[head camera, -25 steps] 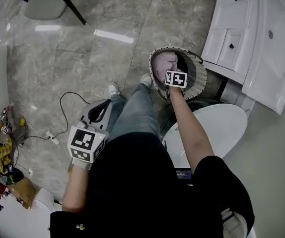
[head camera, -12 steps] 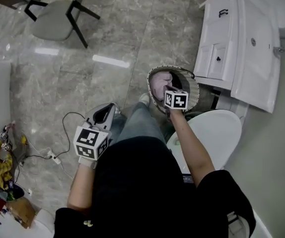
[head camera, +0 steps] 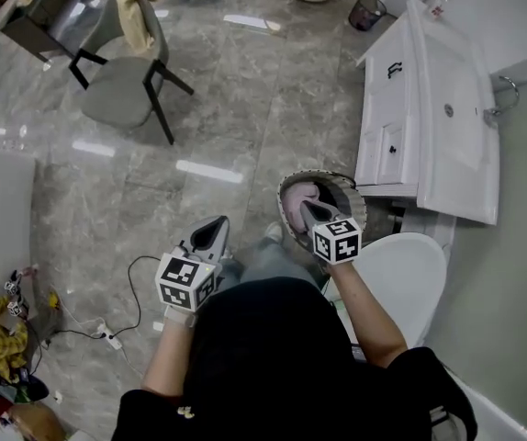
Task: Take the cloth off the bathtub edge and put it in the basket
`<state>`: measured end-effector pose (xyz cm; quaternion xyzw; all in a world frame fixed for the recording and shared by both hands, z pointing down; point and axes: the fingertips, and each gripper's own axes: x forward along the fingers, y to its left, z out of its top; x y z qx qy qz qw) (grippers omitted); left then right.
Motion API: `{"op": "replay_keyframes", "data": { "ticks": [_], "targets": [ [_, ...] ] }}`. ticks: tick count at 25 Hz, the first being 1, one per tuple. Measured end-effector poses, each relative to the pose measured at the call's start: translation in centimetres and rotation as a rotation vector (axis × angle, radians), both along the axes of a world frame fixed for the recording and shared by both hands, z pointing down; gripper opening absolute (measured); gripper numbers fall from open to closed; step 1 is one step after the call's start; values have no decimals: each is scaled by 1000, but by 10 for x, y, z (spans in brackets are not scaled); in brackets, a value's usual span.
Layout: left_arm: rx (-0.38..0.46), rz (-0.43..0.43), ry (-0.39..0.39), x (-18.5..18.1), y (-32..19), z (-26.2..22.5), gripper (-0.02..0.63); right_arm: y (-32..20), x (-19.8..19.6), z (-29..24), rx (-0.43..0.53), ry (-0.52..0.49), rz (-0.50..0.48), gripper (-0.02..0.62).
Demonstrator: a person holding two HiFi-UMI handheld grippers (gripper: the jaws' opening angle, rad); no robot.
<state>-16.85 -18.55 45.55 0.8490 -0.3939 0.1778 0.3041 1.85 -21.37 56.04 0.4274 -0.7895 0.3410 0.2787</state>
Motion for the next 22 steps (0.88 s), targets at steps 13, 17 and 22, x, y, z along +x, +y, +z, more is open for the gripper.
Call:
{"op": "replay_keyframes", "data": {
  "ticks": [13,17,22],
  "targets": [
    [225,49,89,2,-11,-108,12,-2,-22,-193,361,-180,-16,-5],
    [307,49,101,3,-16,-145,12,2,-20,-231,438,-197,-20,-5],
    [384,28,127,2,-20,-179,12,5,-20,-262,506,-219,-26,-5]
  ]
}}
